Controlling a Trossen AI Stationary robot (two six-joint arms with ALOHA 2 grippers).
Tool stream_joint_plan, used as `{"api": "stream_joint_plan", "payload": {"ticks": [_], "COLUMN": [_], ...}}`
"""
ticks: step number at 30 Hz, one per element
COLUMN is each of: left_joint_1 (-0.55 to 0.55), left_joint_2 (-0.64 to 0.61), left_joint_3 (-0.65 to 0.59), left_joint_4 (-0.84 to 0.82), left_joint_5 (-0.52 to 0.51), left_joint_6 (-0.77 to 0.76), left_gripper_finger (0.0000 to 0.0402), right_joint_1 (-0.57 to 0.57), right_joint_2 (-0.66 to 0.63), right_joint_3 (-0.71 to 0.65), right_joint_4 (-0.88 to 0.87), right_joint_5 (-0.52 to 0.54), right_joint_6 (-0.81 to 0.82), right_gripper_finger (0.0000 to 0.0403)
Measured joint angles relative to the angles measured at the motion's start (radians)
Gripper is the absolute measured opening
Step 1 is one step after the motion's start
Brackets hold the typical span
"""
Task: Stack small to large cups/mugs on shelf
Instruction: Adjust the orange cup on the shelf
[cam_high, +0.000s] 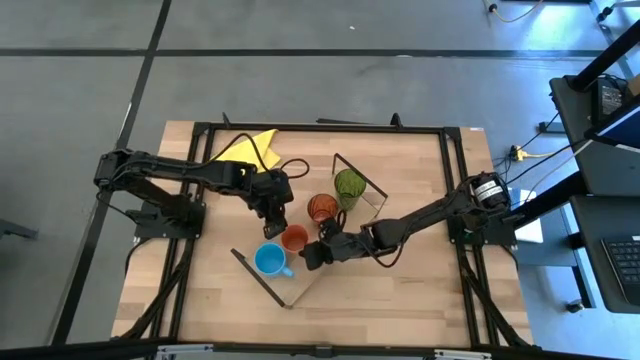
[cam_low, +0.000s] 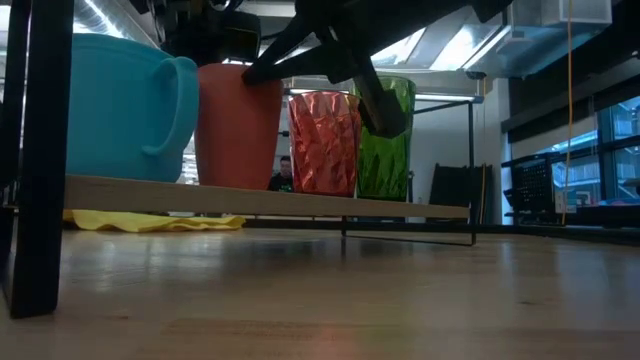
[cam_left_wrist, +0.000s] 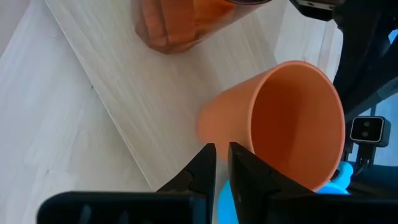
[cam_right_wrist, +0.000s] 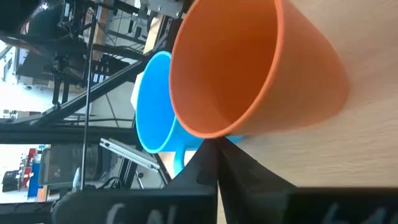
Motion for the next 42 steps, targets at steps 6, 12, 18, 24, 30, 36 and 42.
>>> {"api": "stream_joint_plan", "payload": {"ticks": [6, 12, 18, 24, 30, 36, 42], "left_joint_1": [0.000, 0.000, 0.000, 0.004, 0.035, 0.057, 0.057], "left_joint_2": [0.000, 0.001, 0.005, 0.006, 0.006, 0.006, 0.006], "left_joint_3": [0.000, 0.000, 0.000, 0.000, 0.000, 0.000, 0.000], "left_joint_4": [0.000, 0.025, 0.044, 0.044, 0.045, 0.045, 0.038], "left_joint_5": [0.000, -0.001, -0.004, -0.012, -0.006, 0.000, 0.017], "left_joint_6": [0.021, 0.026, 0.026, 0.046, 0.052, 0.060, 0.071], "left_gripper_finger": [0.0037, 0.0037, 0.0037, 0.0037, 0.0037, 0.0037, 0.0037], "right_joint_1": [-0.001, -0.001, -0.001, 0.001, 0.007, 0.010, 0.012], "right_joint_2": [0.000, 0.000, 0.000, 0.000, -0.001, -0.001, -0.001], "right_joint_3": [0.000, 0.000, 0.000, 0.001, 0.001, 0.001, 0.001], "right_joint_4": [0.000, -0.001, -0.002, -0.011, -0.060, -0.060, -0.054], "right_joint_5": [0.019, 0.022, 0.046, 0.070, 0.105, 0.106, 0.094], "right_joint_6": [0.001, 0.004, 0.009, 0.012, 0.032, 0.031, 0.008], "right_gripper_finger": [0.0001, 0.0001, 0.0003, 0.0002, 0.0005, 0.0006, 0.0020]}}
